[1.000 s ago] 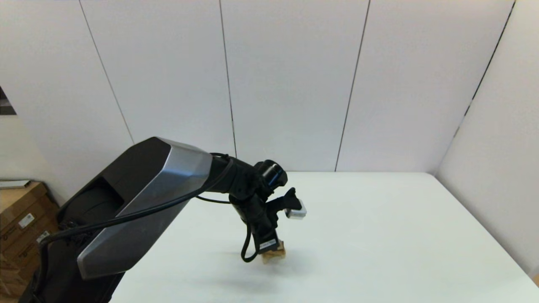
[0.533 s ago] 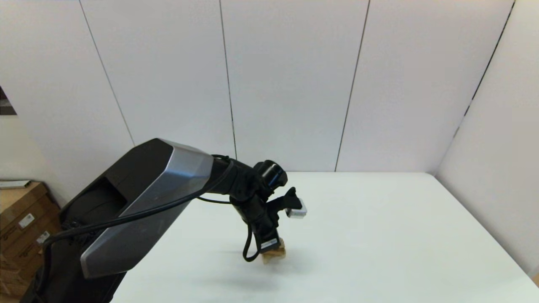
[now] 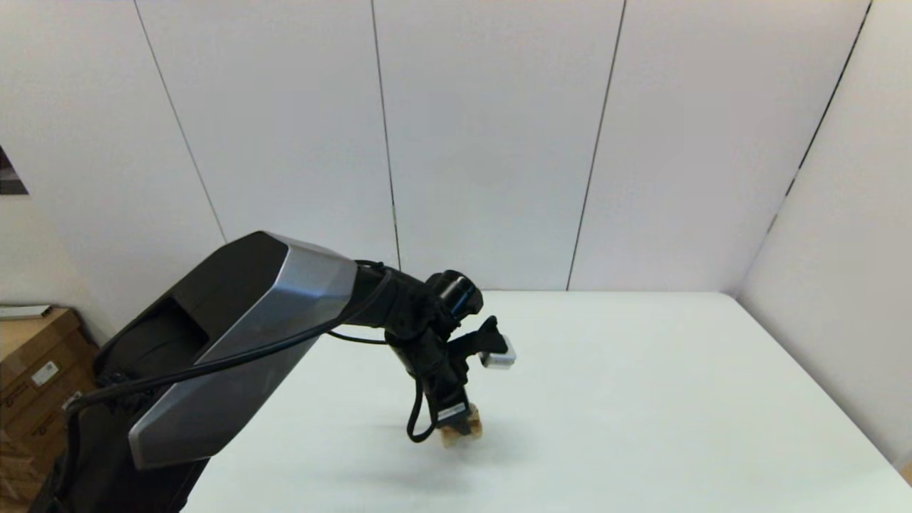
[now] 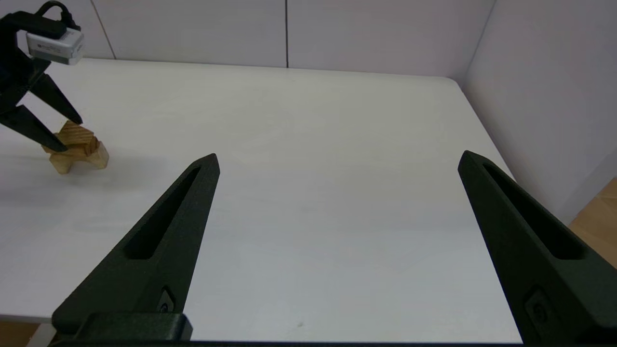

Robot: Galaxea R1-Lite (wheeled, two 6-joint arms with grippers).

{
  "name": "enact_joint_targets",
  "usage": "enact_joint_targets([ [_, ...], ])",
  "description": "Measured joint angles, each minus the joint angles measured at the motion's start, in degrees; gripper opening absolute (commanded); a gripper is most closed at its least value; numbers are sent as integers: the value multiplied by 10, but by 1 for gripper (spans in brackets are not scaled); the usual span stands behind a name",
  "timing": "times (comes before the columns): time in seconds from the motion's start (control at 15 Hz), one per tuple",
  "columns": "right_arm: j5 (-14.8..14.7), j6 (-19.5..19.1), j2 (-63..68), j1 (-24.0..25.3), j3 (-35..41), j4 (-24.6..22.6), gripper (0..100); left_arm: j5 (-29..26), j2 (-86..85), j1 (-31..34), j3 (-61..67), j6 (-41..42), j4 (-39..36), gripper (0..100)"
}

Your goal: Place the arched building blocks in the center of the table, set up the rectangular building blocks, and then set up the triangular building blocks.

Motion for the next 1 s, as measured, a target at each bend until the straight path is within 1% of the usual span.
enact_joint_targets([
  [0.33,0,0,0,0,0,0,100,-1,-44,18,-5,-4,0,100],
  [0.67,0,0,0,0,0,0,100,-41,-178,48,-5,-56,13,100],
  [0.8,0,0,0,0,0,0,100,-46,-257,63,-3,-82,38,100],
  [1.0,0,0,0,0,0,0,100,-47,-394,82,15,-105,114,100],
])
